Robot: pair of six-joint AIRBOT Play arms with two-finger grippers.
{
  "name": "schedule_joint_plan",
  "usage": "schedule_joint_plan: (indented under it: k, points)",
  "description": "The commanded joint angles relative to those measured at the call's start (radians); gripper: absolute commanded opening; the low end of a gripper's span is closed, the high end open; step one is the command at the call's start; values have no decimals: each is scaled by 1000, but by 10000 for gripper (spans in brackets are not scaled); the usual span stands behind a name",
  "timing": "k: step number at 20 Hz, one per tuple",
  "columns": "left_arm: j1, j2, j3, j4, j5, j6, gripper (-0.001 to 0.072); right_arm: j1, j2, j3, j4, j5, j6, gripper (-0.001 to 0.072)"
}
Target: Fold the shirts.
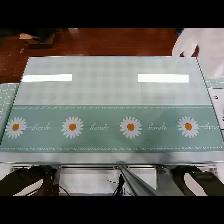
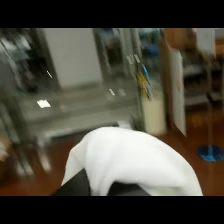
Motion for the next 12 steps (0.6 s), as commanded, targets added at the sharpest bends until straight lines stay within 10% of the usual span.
schedule_joint_plan:
  k: [1, 6, 12]
  points:
    - [0, 174, 39, 0, -21, -66, 709, 62, 259, 10, 93, 153, -4, 20]
    - [0, 256, 39, 1, -165, -73, 709, 62, 344, 9, 30, 583, -6, 20]
    - [0, 254, -167, 0, -213, -72, 709, 104, 35, 8, 678, 812, -267, 20]
